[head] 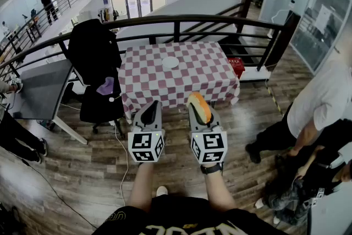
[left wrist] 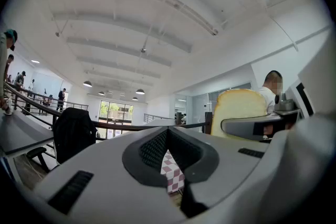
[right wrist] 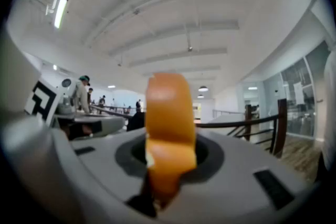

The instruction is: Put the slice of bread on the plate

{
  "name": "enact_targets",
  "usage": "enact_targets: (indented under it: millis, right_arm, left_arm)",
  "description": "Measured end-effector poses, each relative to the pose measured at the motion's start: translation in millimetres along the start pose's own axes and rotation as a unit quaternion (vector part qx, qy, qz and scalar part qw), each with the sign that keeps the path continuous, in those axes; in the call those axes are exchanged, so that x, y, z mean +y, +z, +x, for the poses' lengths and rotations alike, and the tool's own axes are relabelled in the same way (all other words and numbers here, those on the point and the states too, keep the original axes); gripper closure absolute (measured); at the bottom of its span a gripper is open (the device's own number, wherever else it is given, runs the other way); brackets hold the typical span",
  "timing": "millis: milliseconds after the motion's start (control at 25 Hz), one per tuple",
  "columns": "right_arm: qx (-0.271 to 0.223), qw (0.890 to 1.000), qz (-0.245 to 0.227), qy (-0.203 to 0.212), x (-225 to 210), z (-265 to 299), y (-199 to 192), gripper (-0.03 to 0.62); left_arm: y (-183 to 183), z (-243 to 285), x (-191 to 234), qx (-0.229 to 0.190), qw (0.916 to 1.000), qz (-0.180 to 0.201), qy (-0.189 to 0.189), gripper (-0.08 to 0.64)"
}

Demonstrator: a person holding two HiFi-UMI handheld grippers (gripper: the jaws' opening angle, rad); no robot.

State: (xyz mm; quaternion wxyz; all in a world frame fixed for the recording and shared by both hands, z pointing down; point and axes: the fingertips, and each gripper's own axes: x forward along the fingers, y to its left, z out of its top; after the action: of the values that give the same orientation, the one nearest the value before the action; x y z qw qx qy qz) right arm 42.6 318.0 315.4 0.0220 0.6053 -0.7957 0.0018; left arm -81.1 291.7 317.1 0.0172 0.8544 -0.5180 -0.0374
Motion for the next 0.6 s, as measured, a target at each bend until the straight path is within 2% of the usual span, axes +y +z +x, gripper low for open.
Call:
enact_targets:
  millis: [400,600]
  right_arm:
    - [0.010,1.000,0.004,-0.006,40.6,56.9,-8.5,0.492]
    - [0.022,0.999,0.022,-0.018,57.4,87.0,-21.9,0.492]
  left_arm:
    - [-11.6,11.9,64.5,0.014,0.9999,-0.003,-0.005,0.541]
    - [-21.9,14.1,97.1,0.020,0.9997,-0.009,-0.003,0.541]
